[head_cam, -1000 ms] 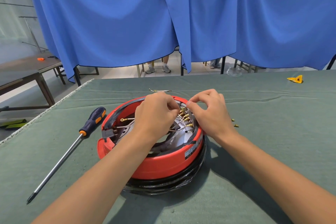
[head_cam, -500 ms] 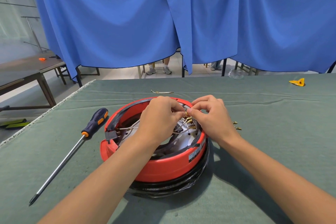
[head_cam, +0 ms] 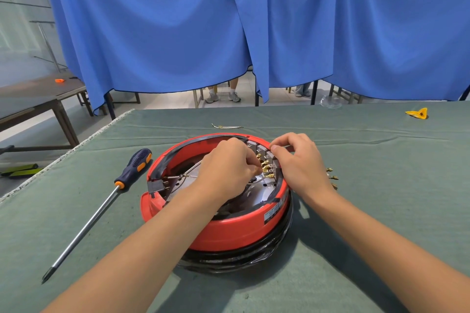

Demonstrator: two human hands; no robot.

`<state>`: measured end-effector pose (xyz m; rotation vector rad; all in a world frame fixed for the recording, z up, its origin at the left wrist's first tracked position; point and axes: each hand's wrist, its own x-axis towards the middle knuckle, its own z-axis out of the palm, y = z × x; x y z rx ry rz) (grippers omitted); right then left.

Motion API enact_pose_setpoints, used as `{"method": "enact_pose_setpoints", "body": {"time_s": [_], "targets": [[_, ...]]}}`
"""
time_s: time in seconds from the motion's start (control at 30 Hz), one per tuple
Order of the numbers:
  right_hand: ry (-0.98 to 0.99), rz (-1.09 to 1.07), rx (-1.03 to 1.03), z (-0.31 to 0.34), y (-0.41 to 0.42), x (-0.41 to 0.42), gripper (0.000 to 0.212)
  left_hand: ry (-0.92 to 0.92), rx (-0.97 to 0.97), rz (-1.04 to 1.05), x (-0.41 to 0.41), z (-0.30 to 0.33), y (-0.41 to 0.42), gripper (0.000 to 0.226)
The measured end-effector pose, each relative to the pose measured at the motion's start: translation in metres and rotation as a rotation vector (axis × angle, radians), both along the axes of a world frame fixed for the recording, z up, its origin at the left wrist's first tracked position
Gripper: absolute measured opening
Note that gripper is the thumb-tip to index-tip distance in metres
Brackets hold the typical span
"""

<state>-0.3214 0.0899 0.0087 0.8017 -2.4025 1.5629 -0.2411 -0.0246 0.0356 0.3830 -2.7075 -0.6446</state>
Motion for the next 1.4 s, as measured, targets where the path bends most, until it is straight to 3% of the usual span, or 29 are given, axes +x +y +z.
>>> {"method": "enact_pose_setpoints", "body": {"time_s": [0.77,1.4], "targets": [[-0.085,-0.019,-0.064,-0.002,-0.0012,0.0006,0.01,0.006,-0.083,-0.064,-0.0025,0.0001,0.0025,0.01],[0.056,-0.091,0.045,-0.0002,0.003,-0.0007,0.013,0.026,-0.14,-0.087,-0.0047,0.0011,0.0078,0.013]]}}
